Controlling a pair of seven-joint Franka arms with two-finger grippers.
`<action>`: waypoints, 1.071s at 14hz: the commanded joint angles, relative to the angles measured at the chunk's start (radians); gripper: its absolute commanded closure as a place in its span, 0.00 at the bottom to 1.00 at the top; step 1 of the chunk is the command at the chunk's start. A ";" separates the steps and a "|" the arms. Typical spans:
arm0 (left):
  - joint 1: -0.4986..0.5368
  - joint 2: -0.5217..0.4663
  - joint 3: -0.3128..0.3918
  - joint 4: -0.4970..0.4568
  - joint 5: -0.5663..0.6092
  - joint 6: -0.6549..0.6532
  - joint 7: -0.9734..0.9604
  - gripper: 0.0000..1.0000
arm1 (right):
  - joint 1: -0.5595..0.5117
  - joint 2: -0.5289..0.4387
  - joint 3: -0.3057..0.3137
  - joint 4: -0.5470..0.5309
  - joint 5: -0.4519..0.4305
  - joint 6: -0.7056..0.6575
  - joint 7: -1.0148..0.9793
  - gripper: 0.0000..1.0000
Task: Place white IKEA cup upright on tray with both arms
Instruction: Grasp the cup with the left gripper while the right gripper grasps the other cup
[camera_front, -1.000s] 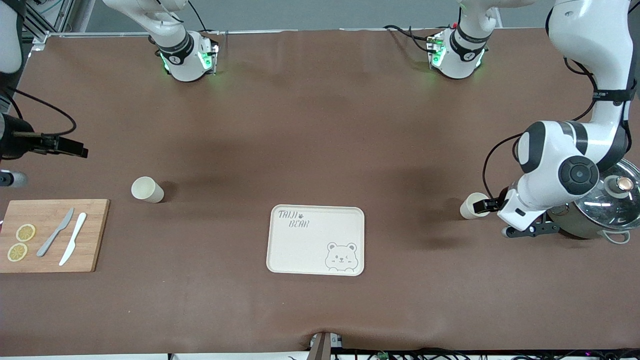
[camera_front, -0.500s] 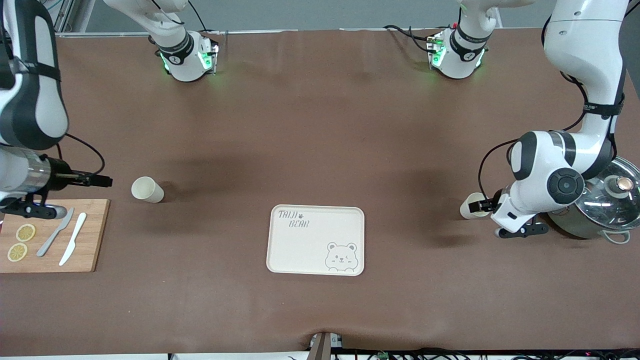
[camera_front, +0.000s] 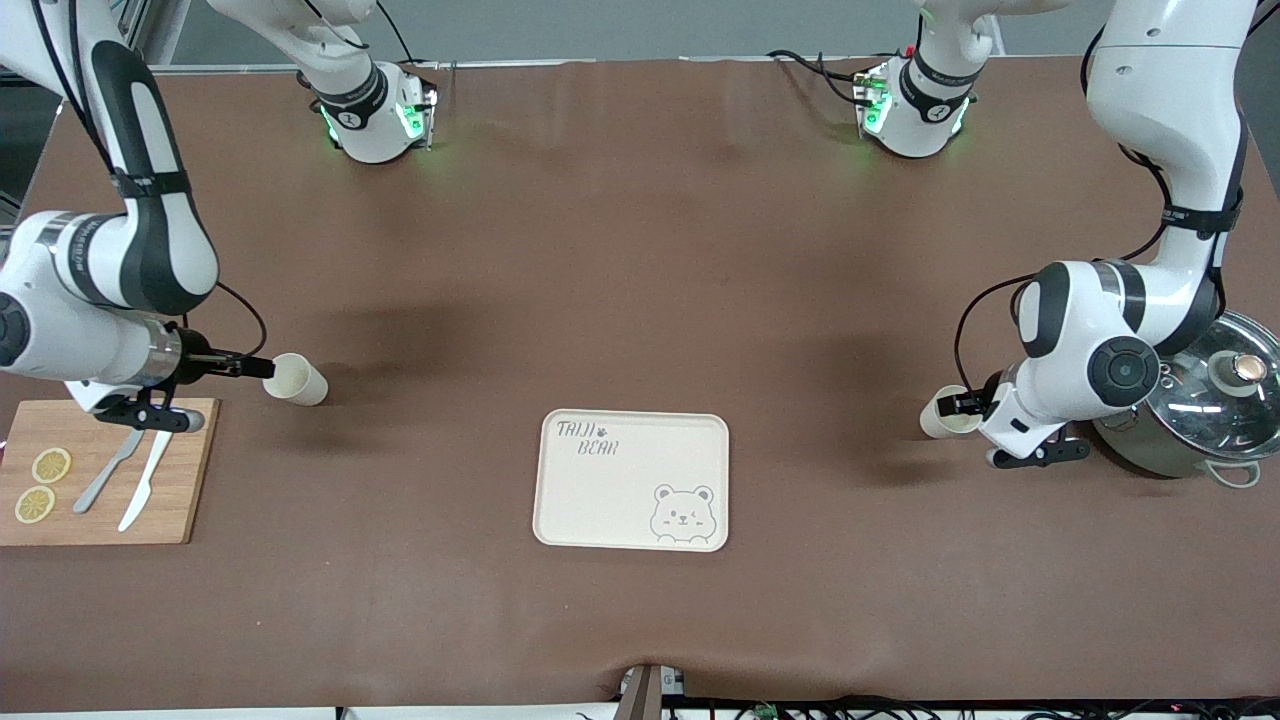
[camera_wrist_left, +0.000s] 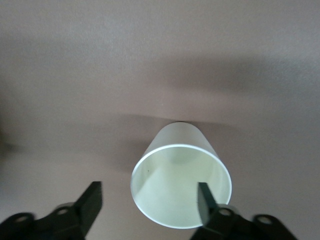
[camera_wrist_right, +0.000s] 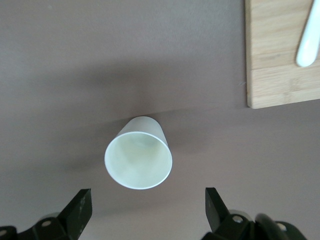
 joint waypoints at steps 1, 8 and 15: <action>0.003 -0.017 -0.007 -0.022 0.010 0.014 -0.014 0.63 | -0.029 -0.038 0.008 -0.090 0.010 0.080 0.008 0.00; -0.017 0.005 -0.025 0.031 -0.025 0.020 -0.010 1.00 | -0.042 -0.015 0.011 -0.227 0.013 0.285 0.023 0.51; -0.020 0.000 -0.115 0.102 -0.094 0.008 -0.055 1.00 | -0.045 0.024 0.010 -0.219 0.051 0.302 0.033 1.00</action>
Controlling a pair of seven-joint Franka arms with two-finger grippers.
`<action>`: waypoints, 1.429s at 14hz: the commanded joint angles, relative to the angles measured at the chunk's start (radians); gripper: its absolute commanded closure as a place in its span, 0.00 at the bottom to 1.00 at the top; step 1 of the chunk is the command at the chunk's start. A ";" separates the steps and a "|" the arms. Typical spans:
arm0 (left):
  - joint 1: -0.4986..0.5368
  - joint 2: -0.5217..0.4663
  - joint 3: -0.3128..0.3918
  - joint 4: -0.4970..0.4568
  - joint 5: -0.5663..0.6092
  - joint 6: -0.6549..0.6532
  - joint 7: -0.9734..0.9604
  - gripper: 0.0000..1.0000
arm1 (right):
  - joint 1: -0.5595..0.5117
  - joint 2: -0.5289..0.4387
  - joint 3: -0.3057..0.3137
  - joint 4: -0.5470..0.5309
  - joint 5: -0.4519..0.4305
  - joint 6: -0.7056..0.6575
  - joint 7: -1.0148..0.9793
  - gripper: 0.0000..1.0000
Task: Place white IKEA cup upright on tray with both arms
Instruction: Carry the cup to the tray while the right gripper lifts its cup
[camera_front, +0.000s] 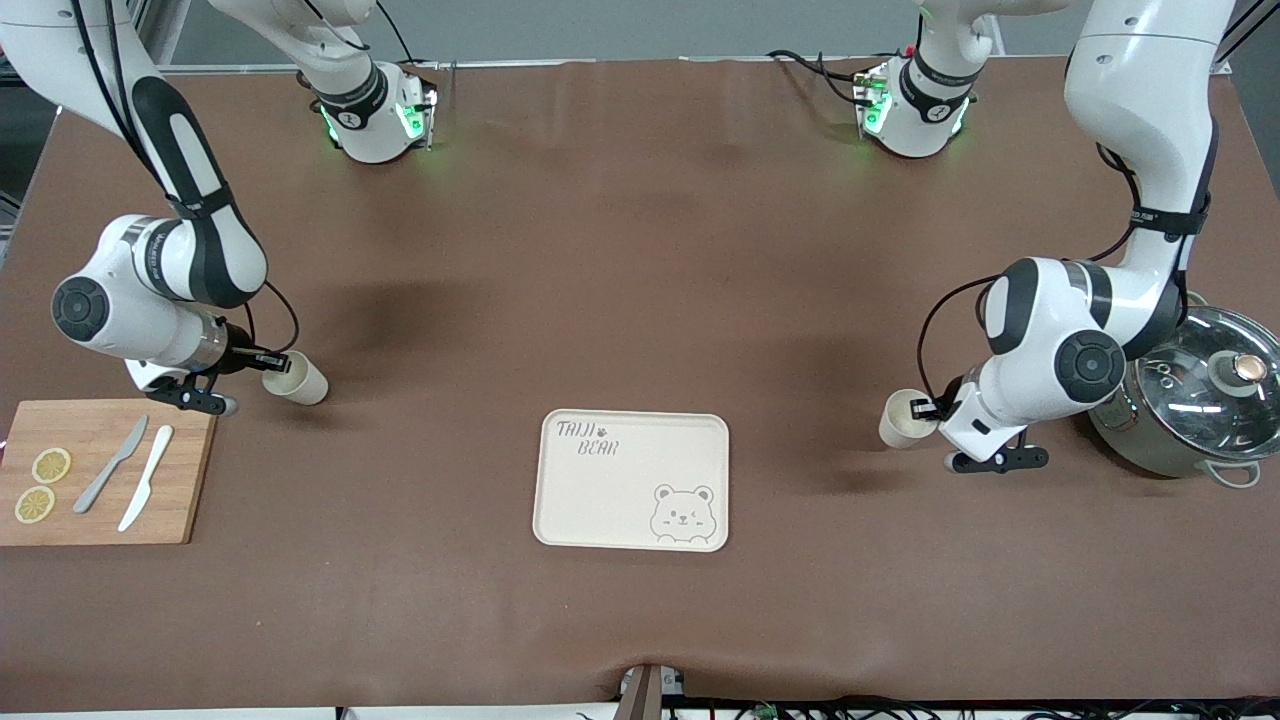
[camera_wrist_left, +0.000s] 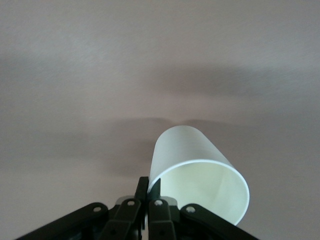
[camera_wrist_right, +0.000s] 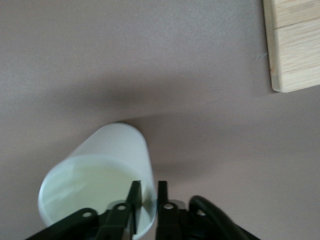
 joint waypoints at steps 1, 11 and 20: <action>-0.001 -0.001 -0.050 0.048 -0.020 -0.011 -0.078 1.00 | -0.016 -0.005 0.012 0.012 0.017 -0.044 0.005 1.00; -0.176 0.153 -0.091 0.313 -0.018 -0.010 -0.410 1.00 | 0.044 -0.009 0.024 0.441 0.028 -0.608 0.004 1.00; -0.352 0.332 -0.078 0.490 -0.009 0.068 -0.659 1.00 | 0.217 0.075 0.023 0.630 0.146 -0.684 0.370 1.00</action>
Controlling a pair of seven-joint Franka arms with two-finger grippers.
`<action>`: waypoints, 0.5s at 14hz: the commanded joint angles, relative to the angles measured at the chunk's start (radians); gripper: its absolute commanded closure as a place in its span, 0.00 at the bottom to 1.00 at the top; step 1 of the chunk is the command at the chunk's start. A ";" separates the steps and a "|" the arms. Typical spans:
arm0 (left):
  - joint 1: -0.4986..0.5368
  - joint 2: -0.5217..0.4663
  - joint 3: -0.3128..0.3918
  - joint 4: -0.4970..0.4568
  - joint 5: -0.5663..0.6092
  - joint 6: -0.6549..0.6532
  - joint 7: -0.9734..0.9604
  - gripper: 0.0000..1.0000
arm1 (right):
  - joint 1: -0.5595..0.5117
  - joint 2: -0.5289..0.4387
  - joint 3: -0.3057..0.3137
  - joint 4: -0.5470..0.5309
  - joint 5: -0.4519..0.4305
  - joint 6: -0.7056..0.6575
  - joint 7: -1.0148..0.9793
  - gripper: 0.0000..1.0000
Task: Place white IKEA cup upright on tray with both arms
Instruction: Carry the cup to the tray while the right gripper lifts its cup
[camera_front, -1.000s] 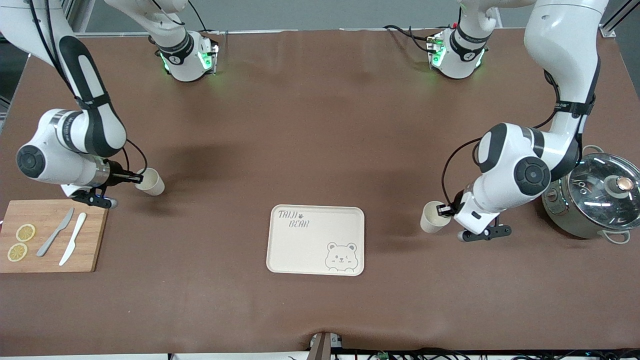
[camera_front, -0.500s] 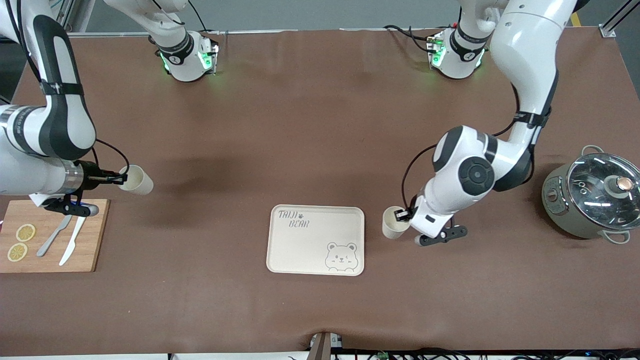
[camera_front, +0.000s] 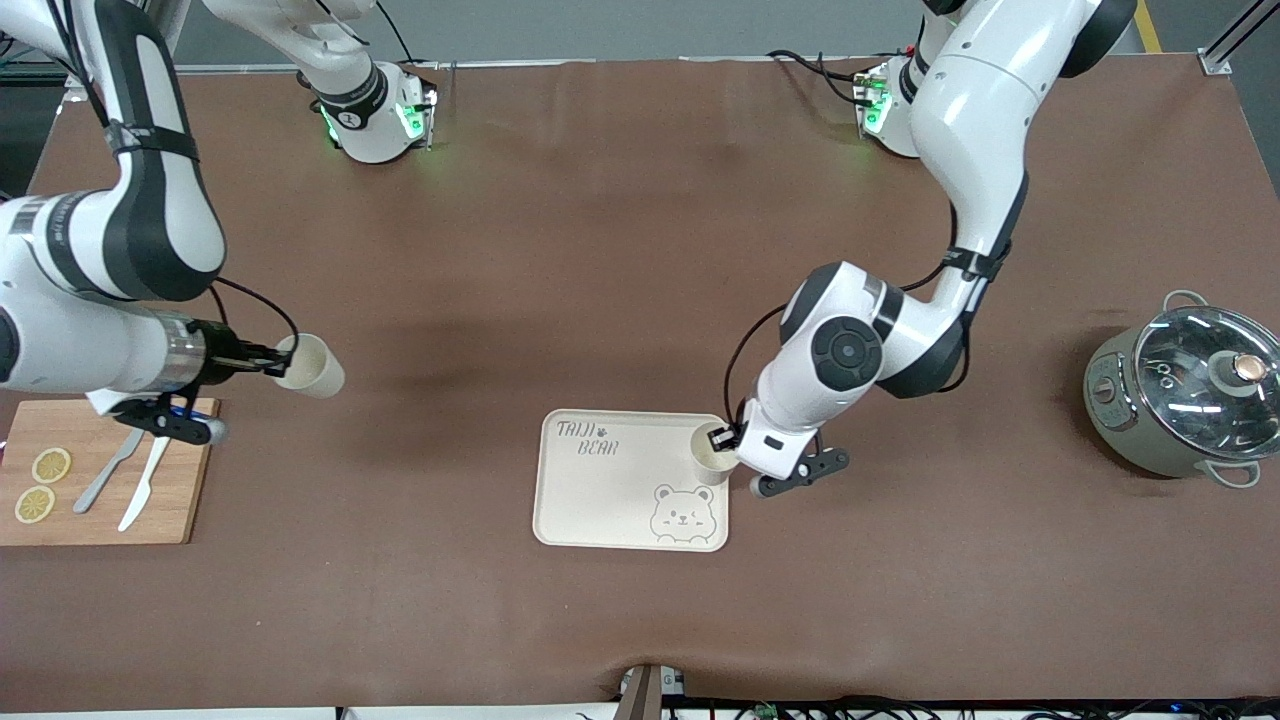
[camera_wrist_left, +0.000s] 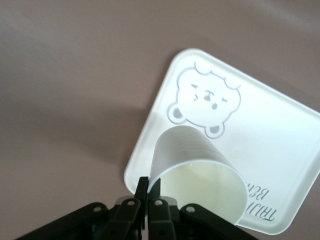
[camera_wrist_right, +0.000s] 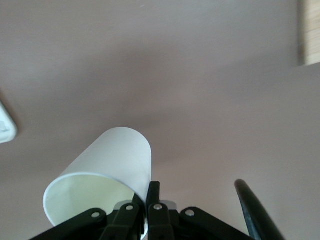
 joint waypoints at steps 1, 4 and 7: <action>-0.033 0.067 0.013 0.043 -0.004 0.050 -0.019 1.00 | 0.061 0.086 -0.005 0.091 0.045 -0.013 0.156 1.00; -0.040 0.081 0.013 0.041 -0.002 0.054 -0.013 1.00 | 0.146 0.157 -0.005 0.113 0.060 0.096 0.299 1.00; -0.029 0.084 0.011 0.041 -0.005 0.078 -0.003 0.57 | 0.228 0.247 -0.005 0.161 0.072 0.197 0.441 1.00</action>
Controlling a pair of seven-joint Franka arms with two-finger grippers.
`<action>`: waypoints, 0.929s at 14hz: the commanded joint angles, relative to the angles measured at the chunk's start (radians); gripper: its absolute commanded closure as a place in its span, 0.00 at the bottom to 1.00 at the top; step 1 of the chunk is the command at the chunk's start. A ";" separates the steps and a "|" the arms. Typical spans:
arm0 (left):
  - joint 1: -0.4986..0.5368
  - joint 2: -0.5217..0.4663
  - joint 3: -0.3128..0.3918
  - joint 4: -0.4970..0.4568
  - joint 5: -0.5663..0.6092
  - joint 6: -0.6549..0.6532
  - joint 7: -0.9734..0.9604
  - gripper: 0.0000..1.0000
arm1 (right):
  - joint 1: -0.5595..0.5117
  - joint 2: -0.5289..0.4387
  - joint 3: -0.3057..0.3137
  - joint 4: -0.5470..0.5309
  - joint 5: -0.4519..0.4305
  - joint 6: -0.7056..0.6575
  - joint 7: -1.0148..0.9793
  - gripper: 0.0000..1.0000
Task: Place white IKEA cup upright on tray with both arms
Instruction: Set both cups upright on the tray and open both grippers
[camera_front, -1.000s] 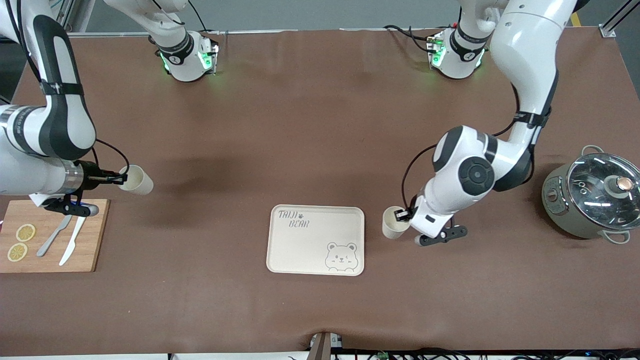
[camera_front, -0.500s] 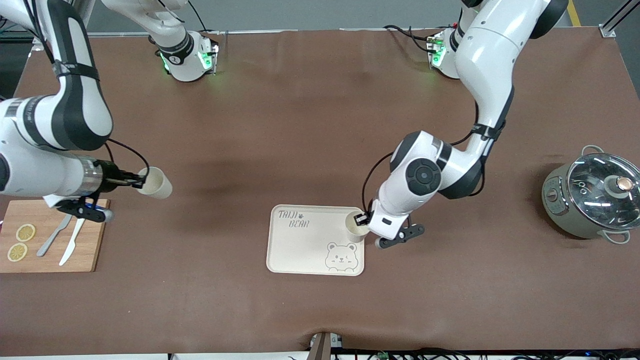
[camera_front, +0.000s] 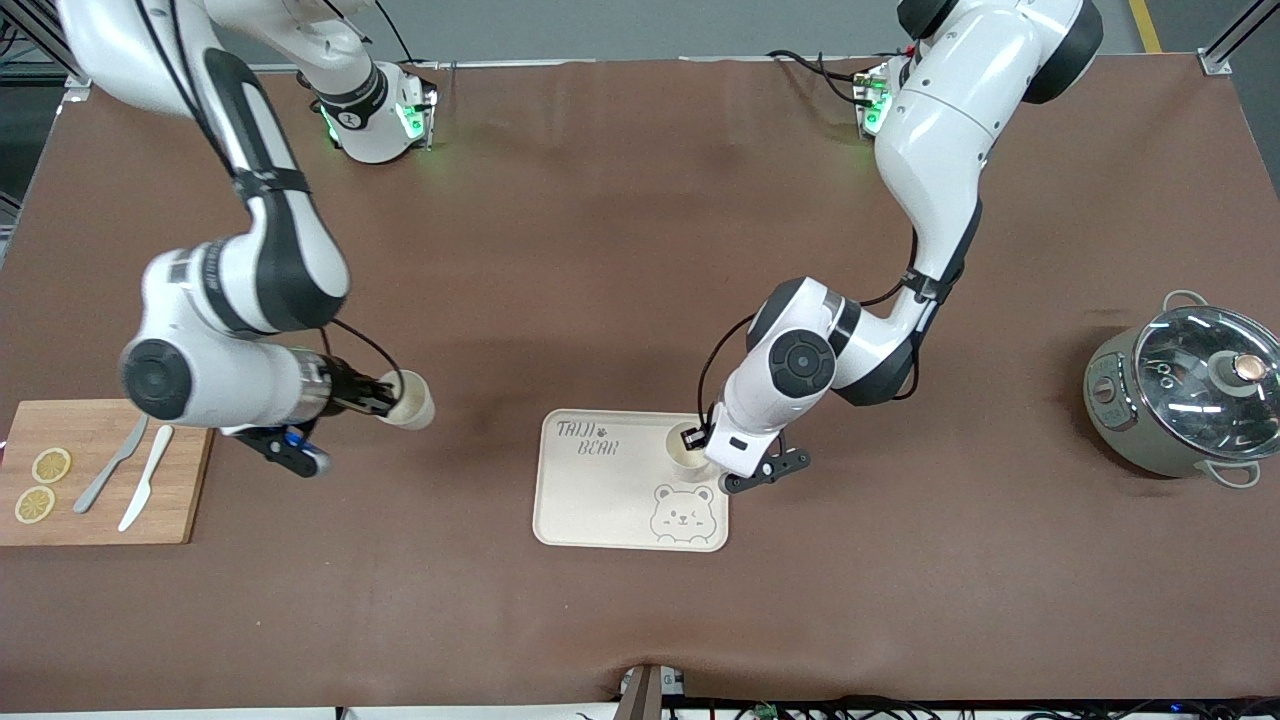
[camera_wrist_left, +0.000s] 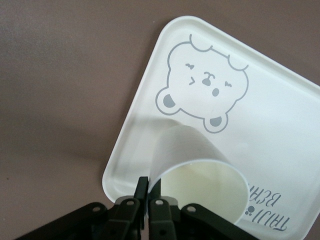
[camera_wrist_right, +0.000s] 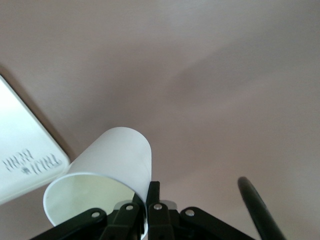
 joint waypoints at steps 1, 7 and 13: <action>0.001 0.006 0.008 0.026 -0.004 0.043 0.002 0.37 | 0.061 0.112 -0.008 0.108 0.020 0.031 0.127 1.00; 0.065 -0.072 0.000 0.026 -0.008 0.039 0.031 0.00 | 0.159 0.200 -0.008 0.141 0.179 0.227 0.291 1.00; 0.170 -0.208 0.004 0.023 -0.004 -0.077 0.094 0.00 | 0.224 0.264 -0.008 0.141 0.184 0.362 0.391 1.00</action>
